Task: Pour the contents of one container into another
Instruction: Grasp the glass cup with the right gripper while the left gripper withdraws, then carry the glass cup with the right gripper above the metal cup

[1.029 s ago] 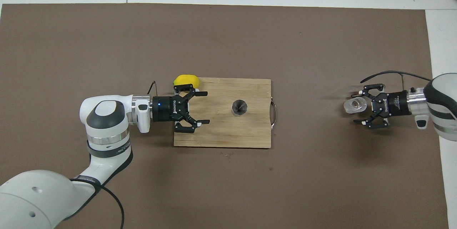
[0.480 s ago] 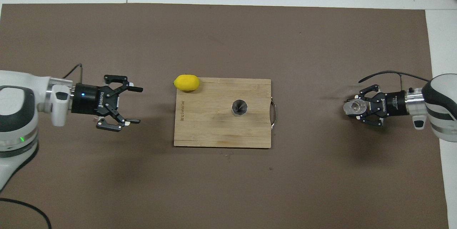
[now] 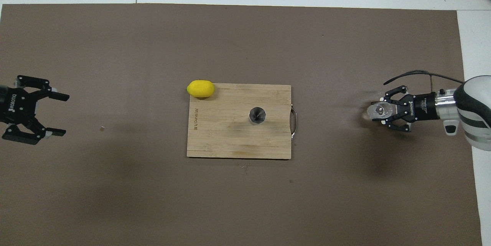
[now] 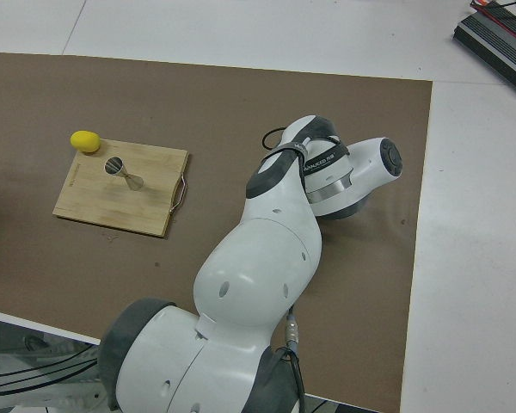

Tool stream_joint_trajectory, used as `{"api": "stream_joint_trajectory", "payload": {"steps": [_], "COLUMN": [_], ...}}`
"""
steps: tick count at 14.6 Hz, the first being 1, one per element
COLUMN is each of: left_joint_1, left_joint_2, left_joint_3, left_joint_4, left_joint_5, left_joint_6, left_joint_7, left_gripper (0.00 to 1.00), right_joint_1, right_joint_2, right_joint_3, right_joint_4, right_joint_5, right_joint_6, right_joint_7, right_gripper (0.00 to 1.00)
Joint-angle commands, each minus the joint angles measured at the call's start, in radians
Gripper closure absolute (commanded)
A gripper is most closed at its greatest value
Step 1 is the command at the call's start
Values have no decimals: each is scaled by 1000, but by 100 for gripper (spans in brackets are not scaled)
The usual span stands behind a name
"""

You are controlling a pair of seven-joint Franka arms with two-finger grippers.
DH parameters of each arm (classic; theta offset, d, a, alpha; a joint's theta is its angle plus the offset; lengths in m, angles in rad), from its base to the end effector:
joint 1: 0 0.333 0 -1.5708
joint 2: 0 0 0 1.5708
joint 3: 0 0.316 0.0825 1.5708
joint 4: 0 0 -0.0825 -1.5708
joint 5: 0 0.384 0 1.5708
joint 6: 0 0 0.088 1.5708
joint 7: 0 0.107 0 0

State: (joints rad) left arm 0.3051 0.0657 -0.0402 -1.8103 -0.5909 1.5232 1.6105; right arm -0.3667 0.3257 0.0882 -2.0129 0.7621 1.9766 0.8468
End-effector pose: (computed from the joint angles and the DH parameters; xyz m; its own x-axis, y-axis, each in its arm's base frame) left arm 0.5424 0.0835 0.4935 0.3420 -0.7644 0.5465 -0.9295 -0.1898 0.3163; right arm 0.5595 -0.1155 0.2820 0.0058 -0.7345 -0.6786 -0.9999 0.0048 -0.0137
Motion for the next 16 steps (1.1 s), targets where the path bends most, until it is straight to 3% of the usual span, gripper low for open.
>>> {"api": "stream_joint_trajectory", "payload": {"steps": [1,3,7,10,16], "left_joint_1": [52,57,2,-11,-18], "left_joint_2": [46,45,19,14,-1], "left_joint_3": [-10,-10,-13,-17,-15], "left_joint_4": [106,132,157,151,151], "left_joint_5": [123,239,514,526,530], "left_joint_6": [-28,-15,-14,-11,-9], "left_joint_7": [-171,-246,-671,-745,-747], "left_gripper": [0,0,0,0,0], "right_joint_1": [99,165,319,415,552], "right_joint_2": [-95,-128,-151,-151,-142], "right_joint_3": [2,2,1,-2,-1], "right_joint_4": [-24,-24,-3,32,109], "right_joint_5": [23,22,10,-21,-228], "right_joint_6": [19,24,111,152,194], "right_joint_7": [144,216,407,535,765], "right_gripper": [100,100,100,100,100]}}
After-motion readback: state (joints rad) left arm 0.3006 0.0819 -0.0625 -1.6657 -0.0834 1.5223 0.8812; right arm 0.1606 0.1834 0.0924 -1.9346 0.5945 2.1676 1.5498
